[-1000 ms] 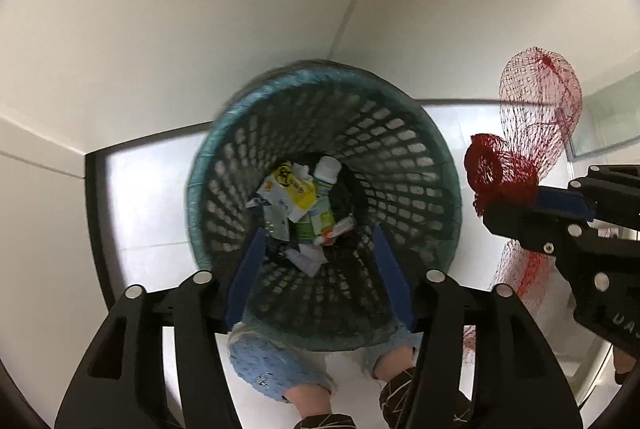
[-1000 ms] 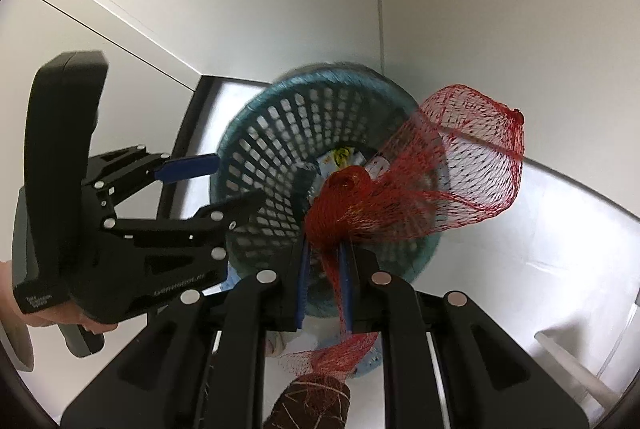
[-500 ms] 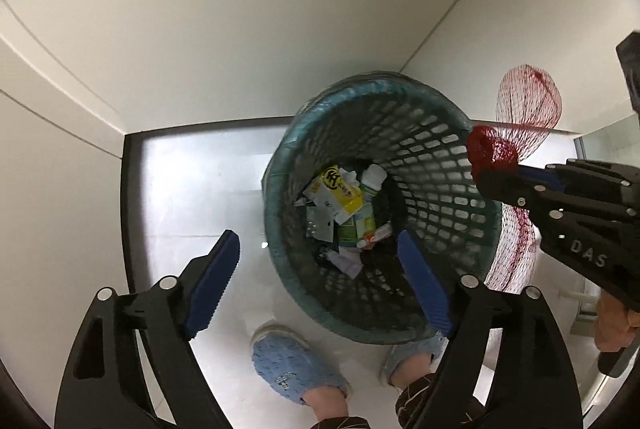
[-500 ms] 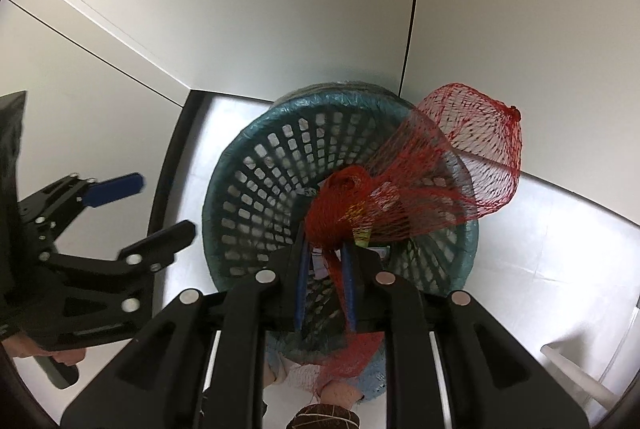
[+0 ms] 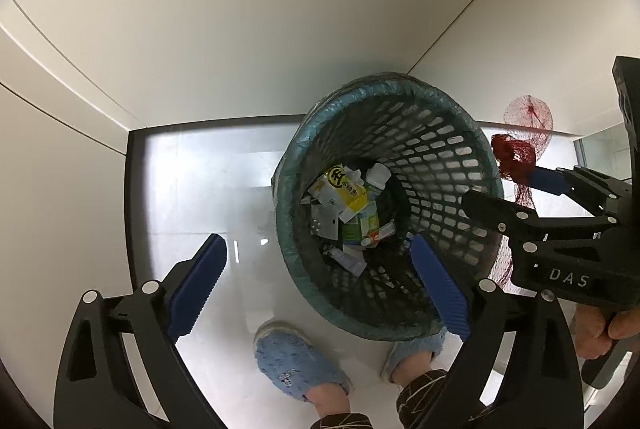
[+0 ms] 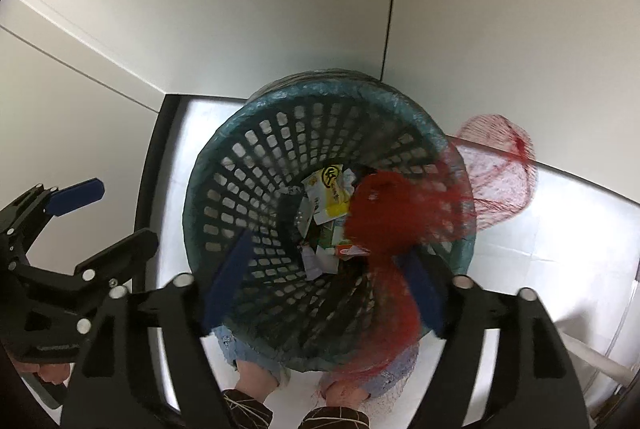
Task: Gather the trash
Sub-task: 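Open both tools to drop the strip and mesh net into the wastebasket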
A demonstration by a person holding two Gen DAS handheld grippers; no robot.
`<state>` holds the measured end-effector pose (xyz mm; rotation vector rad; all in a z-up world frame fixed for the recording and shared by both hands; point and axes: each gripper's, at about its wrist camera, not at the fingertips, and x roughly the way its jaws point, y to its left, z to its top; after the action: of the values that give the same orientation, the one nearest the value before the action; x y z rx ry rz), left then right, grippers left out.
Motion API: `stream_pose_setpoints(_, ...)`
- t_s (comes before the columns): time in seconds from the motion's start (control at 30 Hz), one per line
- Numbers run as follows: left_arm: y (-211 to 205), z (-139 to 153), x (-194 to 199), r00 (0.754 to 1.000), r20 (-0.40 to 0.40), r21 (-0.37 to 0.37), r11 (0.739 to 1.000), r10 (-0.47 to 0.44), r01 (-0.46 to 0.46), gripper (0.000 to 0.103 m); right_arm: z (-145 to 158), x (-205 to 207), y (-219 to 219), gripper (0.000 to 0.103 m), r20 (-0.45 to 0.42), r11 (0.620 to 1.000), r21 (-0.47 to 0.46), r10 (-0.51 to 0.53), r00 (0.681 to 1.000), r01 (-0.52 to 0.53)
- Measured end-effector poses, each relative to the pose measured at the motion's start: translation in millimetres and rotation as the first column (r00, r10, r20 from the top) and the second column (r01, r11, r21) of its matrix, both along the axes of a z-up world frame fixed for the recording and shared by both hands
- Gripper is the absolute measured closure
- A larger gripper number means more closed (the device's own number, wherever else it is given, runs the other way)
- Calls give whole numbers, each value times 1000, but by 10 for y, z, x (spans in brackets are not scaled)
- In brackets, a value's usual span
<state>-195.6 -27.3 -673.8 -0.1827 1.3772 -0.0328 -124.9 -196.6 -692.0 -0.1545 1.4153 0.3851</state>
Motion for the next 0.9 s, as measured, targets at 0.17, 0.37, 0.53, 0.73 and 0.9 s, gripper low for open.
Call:
stream_pose_setpoints(0.17,27,58,-1,1000,2,-7,1000,17,-17,9,19,0,15,19,-9,1000,1,12,1000,-12)
stream_pose_setpoints(0.37,52,73,-47,1000,-1,7,1000,28,-28,7,23,-19,65,12,-22,1000,-3,25,999,-25)
stream_pose_setpoints(0.53,71,53,-87,999,-7,12,999,32,-32,7,-9,-43,105,12,-6,998,-54,45,999,-45)
stream_pose_setpoints(0.73,115,44,-111,999,-6,6,999,41,-41,7,-10,-98,179,12,32,989,-119,95,995,-91)
stream_pose_setpoints(0.9,148,44,-103,999,-5,6,999,46,-46,7,-26,-154,278,12,35,977,-155,156,987,-149)
